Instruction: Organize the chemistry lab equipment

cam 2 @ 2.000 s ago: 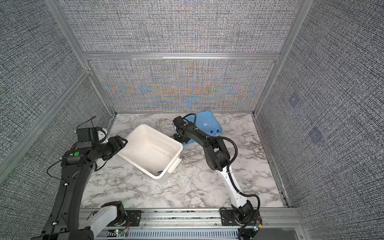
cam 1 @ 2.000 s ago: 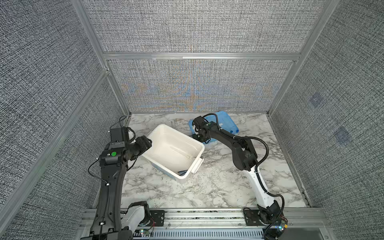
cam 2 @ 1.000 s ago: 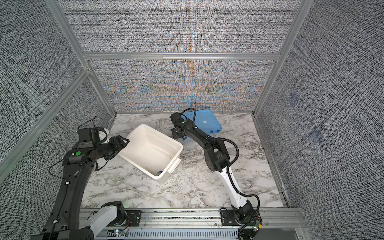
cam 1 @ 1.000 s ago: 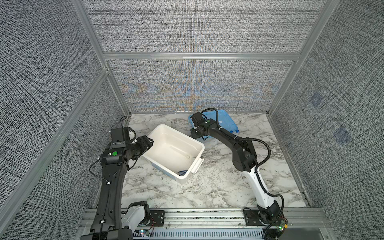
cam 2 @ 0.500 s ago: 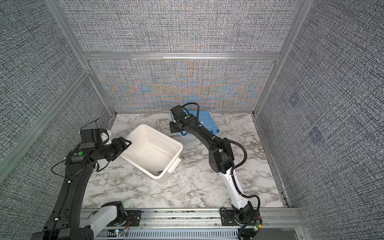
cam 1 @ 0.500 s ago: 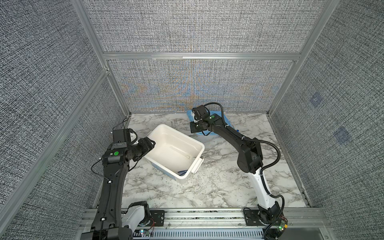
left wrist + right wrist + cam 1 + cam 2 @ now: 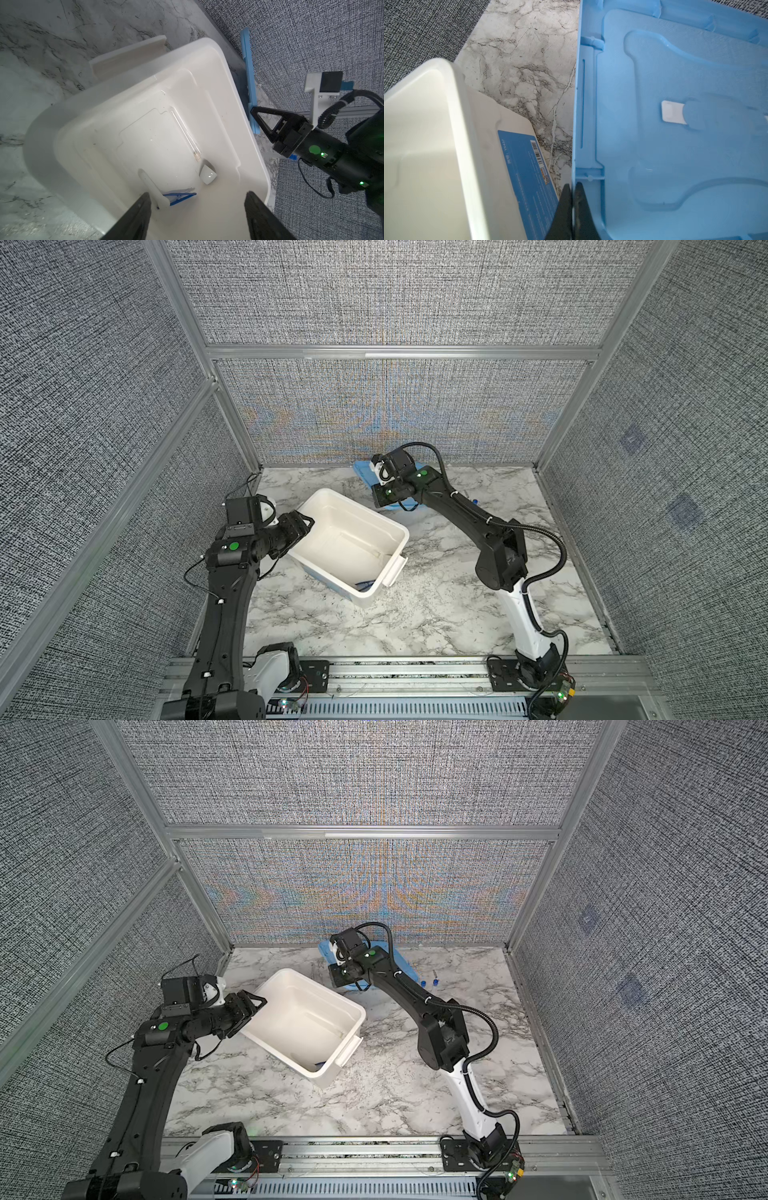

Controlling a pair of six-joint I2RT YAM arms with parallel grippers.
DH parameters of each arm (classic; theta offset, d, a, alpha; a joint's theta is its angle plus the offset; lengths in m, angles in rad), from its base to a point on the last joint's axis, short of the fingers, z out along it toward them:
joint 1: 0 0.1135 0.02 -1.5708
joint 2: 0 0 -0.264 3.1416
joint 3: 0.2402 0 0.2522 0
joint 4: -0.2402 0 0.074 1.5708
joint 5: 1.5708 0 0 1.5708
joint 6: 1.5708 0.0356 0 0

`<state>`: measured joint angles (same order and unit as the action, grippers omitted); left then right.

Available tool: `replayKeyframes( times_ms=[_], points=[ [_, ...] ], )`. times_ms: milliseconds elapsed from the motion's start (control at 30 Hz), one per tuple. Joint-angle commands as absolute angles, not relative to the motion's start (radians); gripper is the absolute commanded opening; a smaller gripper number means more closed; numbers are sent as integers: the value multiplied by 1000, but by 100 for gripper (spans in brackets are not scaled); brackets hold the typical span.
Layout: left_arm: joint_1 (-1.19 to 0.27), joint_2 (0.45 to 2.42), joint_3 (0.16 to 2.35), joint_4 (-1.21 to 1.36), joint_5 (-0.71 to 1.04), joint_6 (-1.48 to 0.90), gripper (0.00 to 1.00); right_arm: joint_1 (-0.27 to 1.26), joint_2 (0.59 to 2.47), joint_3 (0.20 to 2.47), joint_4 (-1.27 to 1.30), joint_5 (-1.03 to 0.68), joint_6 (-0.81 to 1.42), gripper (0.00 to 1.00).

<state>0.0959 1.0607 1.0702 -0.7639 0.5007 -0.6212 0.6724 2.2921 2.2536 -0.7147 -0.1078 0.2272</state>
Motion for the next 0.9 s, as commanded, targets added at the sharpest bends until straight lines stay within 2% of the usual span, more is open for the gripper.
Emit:
replayKeyframes(
  times_ms=[0, 600, 867],
  points=[
    [98, 1080, 1071, -733, 551, -618, 72, 669, 2280, 2271, -735, -131, 218, 0],
    [95, 1119, 1086, -727, 554, -642, 72, 679, 2202, 2260, -776, -307, 205, 0],
    [88, 1123, 1080, -715, 556, -664, 71, 725, 2144, 2232, -806, -333, 195, 0]
  ],
)
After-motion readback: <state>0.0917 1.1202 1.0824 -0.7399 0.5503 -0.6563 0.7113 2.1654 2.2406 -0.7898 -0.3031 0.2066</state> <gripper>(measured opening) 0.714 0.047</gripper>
